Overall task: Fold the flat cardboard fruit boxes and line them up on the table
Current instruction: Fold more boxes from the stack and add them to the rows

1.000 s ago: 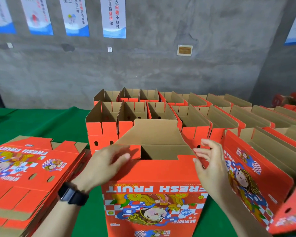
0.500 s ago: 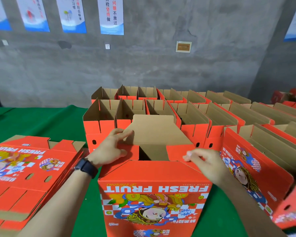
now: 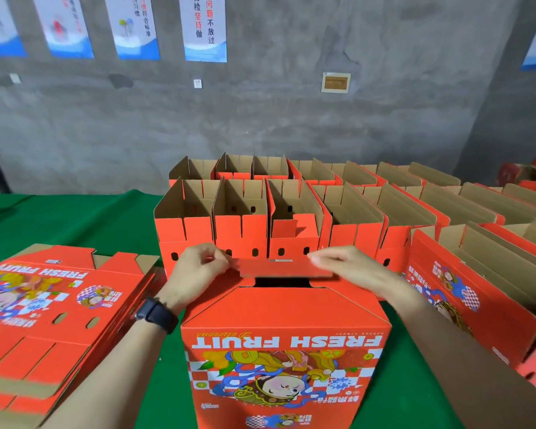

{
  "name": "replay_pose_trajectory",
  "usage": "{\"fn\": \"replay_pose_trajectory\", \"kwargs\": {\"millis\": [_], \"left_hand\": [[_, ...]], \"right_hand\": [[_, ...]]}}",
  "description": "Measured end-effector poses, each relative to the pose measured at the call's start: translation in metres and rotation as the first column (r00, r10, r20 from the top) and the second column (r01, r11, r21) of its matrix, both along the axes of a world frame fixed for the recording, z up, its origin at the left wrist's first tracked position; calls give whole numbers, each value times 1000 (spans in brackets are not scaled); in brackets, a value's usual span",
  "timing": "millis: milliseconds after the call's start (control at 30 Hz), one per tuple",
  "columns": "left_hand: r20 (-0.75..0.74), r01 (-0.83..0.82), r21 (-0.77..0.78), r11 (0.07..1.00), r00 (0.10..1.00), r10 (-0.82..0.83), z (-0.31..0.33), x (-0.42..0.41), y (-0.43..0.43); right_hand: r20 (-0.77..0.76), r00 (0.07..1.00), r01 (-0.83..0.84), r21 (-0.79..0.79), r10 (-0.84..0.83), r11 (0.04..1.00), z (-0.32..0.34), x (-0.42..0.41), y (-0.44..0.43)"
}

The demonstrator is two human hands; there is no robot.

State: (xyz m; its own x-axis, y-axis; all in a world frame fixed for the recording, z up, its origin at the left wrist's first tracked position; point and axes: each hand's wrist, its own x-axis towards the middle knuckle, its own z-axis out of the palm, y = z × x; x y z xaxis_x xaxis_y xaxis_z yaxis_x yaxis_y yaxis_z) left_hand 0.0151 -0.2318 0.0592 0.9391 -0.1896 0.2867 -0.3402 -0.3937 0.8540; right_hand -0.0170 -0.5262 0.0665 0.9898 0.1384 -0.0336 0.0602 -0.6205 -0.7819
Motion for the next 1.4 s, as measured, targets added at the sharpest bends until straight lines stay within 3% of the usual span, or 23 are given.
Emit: {"fn": "replay_pose_trajectory", "kwargs": {"millis": [67, 167, 267, 433, 667, 900, 1033, 1133, 1200, 1267, 1333, 1400], "left_hand": [[-75, 44, -60, 997, 996, -48, 1, -2, 1], [-159, 144, 221, 965, 981, -110, 3, -3, 3], [-210, 180, 405, 896, 973, -100, 7, 0, 1], [-251, 136, 414, 900, 967, -30, 8, 7, -5], [-142, 46, 601, 798, 989, 50, 4, 7, -11], [-120, 45, 607, 793, 992, 36, 3, 7, -11], [-226, 103, 451, 887, 974, 2, 6, 6, -7], [-251, 111, 388, 915, 968, -11, 7, 6, -4], [-241, 89, 356, 930, 970, 0, 4, 8, -4], [-247, 34, 256, 966, 968, 32, 1, 7, -3], [-330, -23, -31, 999, 944, 12, -3, 7, 1], [-425, -91, -388, 917, 900, -91, -9, 4, 8]], "right_hand": [[4, 998, -57, -80, 57, 995, -1, -1, -2], [-116, 987, -119, -57, 112, 991, 8, -2, -10], [-184, 968, -201, -161, 171, 966, 8, -2, -18], [-115, 988, -141, -385, 104, 912, 4, 2, -8], [85, 994, -1, -588, 62, 809, -5, -6, 10], [93, 993, -1, -628, 75, 779, -7, -11, 11], [24, 996, -77, -348, 91, 934, -3, -9, -2], [189, 975, 134, -101, -113, 986, -9, -8, -3], [172, 936, 299, 79, -308, 951, -16, -7, -4], [42, 899, 411, 262, -435, 873, -17, -8, -5], [-96, 848, 523, 311, -521, 794, -18, -8, -9], [-242, 738, 675, 280, -630, 683, -23, -17, -13]]}}
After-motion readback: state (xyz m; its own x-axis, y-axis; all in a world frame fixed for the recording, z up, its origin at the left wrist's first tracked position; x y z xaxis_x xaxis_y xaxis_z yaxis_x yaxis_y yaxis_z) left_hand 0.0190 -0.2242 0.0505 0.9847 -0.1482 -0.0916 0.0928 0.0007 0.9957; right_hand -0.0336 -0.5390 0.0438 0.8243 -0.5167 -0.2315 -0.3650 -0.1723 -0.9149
